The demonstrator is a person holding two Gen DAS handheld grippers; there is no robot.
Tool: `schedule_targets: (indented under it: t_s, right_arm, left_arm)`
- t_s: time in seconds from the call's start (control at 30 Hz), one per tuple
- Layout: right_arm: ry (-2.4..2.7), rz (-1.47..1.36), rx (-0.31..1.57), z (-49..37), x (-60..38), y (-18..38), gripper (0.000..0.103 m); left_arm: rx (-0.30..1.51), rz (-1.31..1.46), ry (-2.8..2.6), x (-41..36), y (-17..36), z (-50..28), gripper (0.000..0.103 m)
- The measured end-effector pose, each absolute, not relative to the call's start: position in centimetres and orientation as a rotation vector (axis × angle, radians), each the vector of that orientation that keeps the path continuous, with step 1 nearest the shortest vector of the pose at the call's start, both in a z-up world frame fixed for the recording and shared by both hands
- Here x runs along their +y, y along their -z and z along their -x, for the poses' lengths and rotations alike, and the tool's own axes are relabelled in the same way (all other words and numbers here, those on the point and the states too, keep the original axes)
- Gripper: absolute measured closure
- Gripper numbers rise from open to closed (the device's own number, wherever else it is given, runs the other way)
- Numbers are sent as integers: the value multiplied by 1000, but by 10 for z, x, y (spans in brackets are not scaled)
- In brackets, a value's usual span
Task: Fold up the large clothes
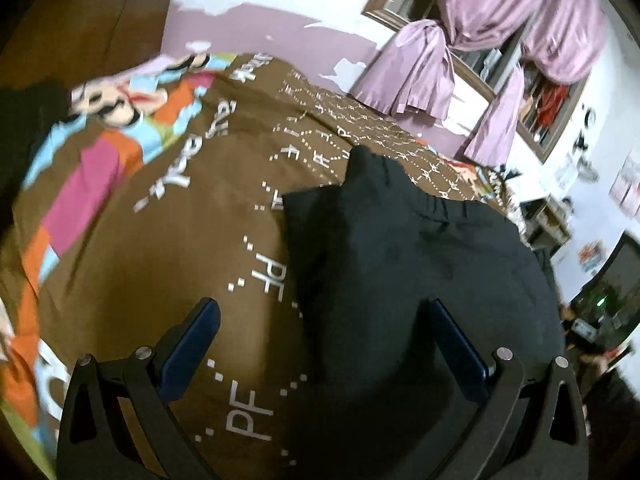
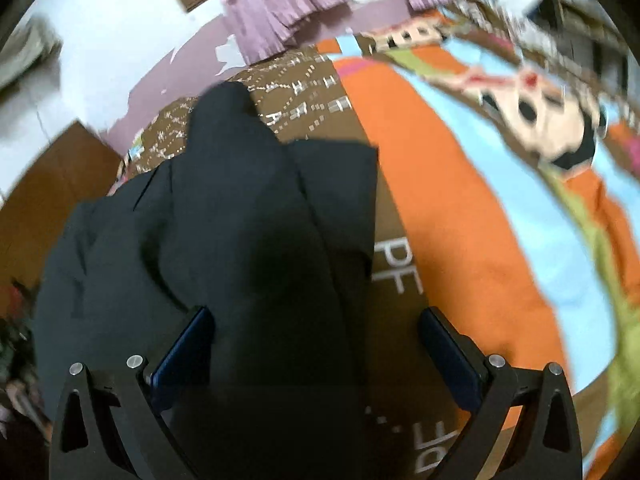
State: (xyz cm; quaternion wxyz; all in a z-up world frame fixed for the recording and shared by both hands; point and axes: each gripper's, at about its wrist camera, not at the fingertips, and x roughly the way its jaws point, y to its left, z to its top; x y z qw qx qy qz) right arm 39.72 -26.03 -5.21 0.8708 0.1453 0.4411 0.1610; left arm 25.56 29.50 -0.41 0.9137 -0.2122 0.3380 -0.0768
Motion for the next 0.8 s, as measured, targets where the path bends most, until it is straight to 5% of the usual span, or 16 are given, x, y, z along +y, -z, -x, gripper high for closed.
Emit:
schedule_targets:
  t_s: [0.33, 0.8]
  right_arm:
    - [-357, -346, 855, -386, -267, 61, 0]
    - [-345, -361, 998, -386, -254, 58, 0]
  left_arm:
    - [758, 568, 353, 317, 27, -265, 1]
    - [831, 572, 509, 319, 27, -272, 1]
